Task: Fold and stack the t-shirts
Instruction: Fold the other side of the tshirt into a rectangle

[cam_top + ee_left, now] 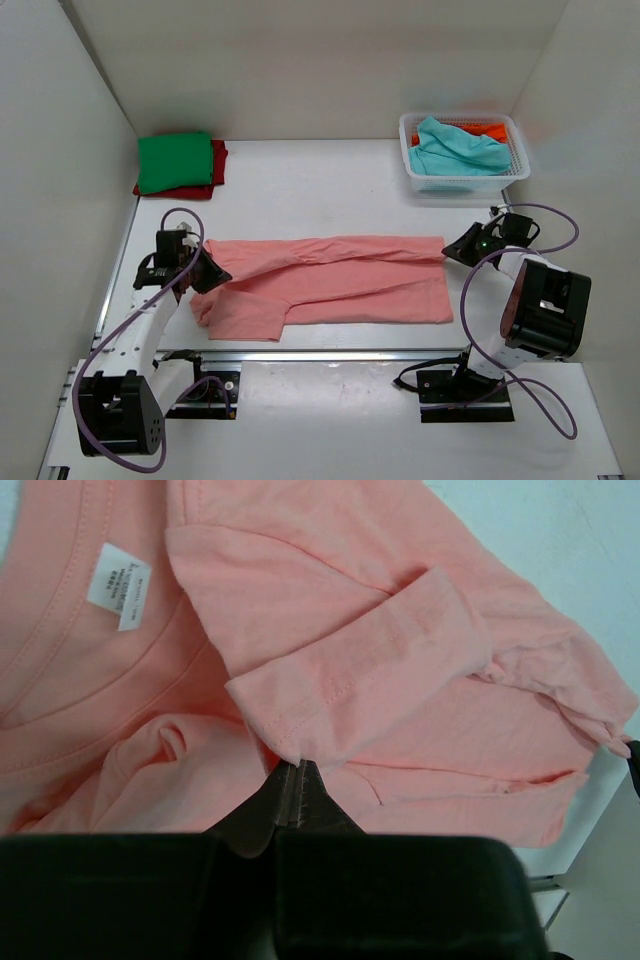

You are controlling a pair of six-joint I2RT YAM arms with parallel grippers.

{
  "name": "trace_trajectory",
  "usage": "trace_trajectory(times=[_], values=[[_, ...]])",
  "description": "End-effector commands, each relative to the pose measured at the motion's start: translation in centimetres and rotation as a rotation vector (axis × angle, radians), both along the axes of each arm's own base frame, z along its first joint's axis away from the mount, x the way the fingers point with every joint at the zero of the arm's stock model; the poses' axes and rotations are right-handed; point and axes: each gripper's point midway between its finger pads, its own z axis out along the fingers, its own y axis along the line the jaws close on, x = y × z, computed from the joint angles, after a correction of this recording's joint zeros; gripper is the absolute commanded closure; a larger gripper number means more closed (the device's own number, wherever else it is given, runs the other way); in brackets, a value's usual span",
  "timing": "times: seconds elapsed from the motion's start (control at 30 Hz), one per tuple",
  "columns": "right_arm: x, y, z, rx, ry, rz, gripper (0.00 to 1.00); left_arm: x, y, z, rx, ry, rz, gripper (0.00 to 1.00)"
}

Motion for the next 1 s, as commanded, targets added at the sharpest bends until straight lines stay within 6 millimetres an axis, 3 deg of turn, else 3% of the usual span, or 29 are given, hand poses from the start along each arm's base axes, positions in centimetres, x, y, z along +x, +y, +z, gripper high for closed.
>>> trace_trajectory(times=[0.0,0.2,0.7,0.97], values=[[0.0,0.0,0.3,-0.022,-0.022,0.023,1.00,-0.1,1.0,0.6,0.026,-0.015,0.047,1.00],[-0.3,-0.2,0.2,-0.048,-0.015,0.040,1.00,-0.2,1.9,1.7,0.061,-0.027,0.085,1.00],[-0.7,-2.0,1.0,-0.063,-0.028,0.025,1.00,-0.8,3.7,1.9,0.131,0.011,0.152,1.00],[-1.2,-1.4,0.4,-0.049,-0.012,0.040,1.00,-0.5,5.3,2.3,0.188,0.030,0.223,1.00]])
